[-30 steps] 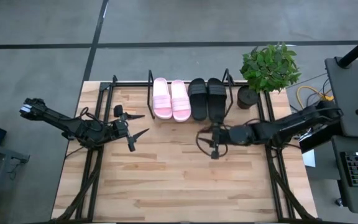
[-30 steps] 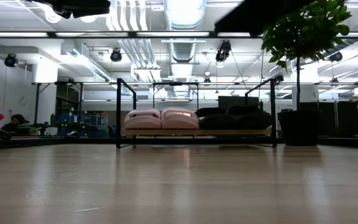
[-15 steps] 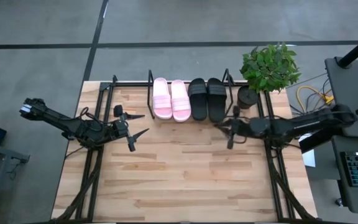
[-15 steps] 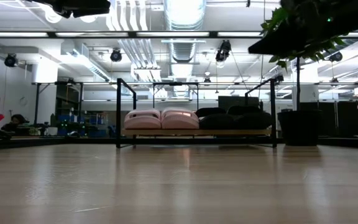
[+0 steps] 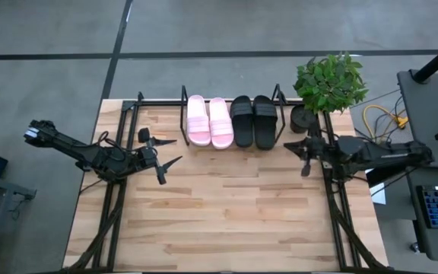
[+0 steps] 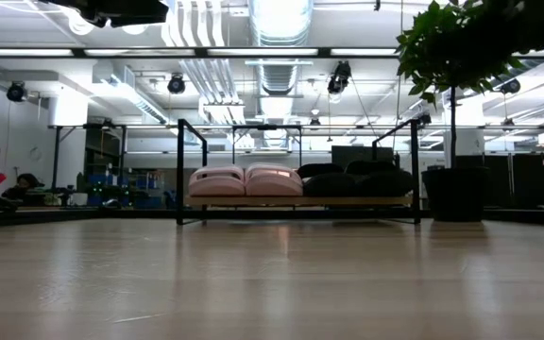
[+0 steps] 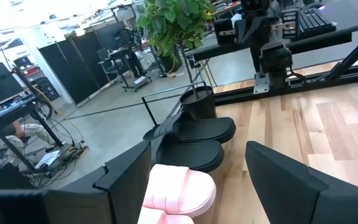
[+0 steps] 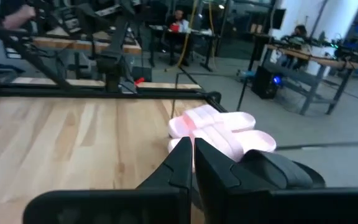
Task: Pick and place slides into the shelf
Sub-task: Return to Home Position
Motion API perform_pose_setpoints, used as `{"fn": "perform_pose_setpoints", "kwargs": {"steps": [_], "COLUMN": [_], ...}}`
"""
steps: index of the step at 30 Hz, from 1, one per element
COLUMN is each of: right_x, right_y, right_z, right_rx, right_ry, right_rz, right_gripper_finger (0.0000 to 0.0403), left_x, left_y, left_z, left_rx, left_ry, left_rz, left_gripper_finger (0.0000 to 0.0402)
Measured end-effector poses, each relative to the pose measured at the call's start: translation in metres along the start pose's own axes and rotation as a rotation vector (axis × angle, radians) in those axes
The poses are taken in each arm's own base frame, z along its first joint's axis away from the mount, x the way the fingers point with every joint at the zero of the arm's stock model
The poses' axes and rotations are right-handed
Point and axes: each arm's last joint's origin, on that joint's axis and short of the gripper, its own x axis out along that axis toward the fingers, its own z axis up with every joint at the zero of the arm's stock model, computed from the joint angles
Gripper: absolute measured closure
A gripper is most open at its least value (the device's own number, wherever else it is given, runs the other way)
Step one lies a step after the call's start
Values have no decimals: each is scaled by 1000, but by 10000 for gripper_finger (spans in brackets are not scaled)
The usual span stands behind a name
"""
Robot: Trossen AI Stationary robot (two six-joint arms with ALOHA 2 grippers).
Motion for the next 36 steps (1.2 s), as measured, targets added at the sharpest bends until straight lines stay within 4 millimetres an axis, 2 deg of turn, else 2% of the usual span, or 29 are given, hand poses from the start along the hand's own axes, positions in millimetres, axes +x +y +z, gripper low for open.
{"fn": "perform_pose_setpoints", "kwargs": {"steps": [10, 19, 23, 26, 28, 31, 36], "right_x": [-11, -10, -11, -11, -11, -11, -11], "right_y": [5, 11, 11, 11, 11, 11, 11], "right_z": [-33, -70, -73, -73, -73, -73, -73], "right_rx": [28, 69, 95, 92, 88, 88, 86], "right_ry": [-59, -175, -176, -177, -174, -174, -172], "right_rz": [53, 116, 119, 118, 114, 114, 114], "right_gripper_finger": [395, 395, 394, 394, 394, 394, 394], "left_x": [1, 1, 1, 1, 0, 1, 7], "left_y": [-1, -1, -1, -3, -5, -10, -19], "left_z": [-1, -1, -1, 0, 1, 1, -5], "left_rx": [5, 4, -25, -75, -115, -149, -129], "left_ry": [10, 11, 10, -11, -30, -39, -45], "left_rz": [11, 17, 15, -62, -157, -258, -326], "left_gripper_finger": [155, 155, 155, 159, 174, 220, 343]}}
